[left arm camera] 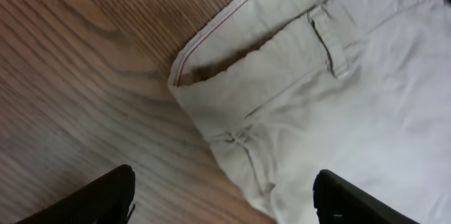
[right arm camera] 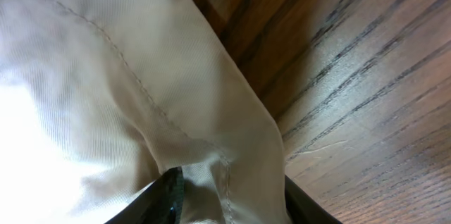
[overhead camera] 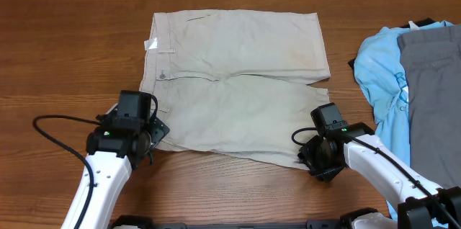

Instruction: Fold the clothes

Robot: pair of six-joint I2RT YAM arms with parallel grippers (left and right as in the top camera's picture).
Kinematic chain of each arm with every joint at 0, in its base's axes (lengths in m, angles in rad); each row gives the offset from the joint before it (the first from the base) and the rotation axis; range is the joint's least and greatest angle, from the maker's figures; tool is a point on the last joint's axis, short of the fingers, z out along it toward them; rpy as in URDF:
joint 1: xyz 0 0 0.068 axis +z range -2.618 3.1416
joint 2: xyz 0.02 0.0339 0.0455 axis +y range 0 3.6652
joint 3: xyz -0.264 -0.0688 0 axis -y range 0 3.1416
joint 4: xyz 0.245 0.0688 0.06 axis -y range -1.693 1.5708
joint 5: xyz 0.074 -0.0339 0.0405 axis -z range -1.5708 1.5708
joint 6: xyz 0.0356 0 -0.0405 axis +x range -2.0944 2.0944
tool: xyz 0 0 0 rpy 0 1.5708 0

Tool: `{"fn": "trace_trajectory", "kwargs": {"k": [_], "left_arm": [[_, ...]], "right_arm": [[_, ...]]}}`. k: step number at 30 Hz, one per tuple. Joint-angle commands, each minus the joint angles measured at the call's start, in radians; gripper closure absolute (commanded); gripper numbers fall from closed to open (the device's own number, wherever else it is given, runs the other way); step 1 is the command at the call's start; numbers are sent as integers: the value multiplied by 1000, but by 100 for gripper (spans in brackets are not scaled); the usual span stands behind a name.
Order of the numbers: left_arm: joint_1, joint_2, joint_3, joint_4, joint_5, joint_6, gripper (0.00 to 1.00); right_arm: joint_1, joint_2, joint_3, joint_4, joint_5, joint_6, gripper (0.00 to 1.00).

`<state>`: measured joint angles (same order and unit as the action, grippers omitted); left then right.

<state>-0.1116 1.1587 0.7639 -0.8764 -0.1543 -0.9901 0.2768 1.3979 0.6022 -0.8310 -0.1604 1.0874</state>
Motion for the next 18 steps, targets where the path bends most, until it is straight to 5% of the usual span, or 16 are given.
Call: {"fn": "trace_trajectory", "kwargs": {"k": [1, 9, 14, 16, 17, 18], "left_arm": [[2, 0, -52, 47, -32, -117, 16], [2, 24, -169, 203, -39, -125, 25], [2, 66, -173, 242, -56, -73, 71], [2, 71, -173, 247, -56, -43, 93], [2, 71, -173, 248, -56, -24, 96], [2, 71, -173, 248, -56, -2, 96]], "right_arm": [[3, 11, -25, 14, 27, -18, 58], [3, 11, -25, 16, 28, -18, 58], [3, 12, -25, 15, 29, -18, 59], [3, 11, -25, 14, 33, -19, 77], [3, 12, -25, 14, 37, -22, 94], [3, 12, -25, 14, 40, -22, 96]]}}
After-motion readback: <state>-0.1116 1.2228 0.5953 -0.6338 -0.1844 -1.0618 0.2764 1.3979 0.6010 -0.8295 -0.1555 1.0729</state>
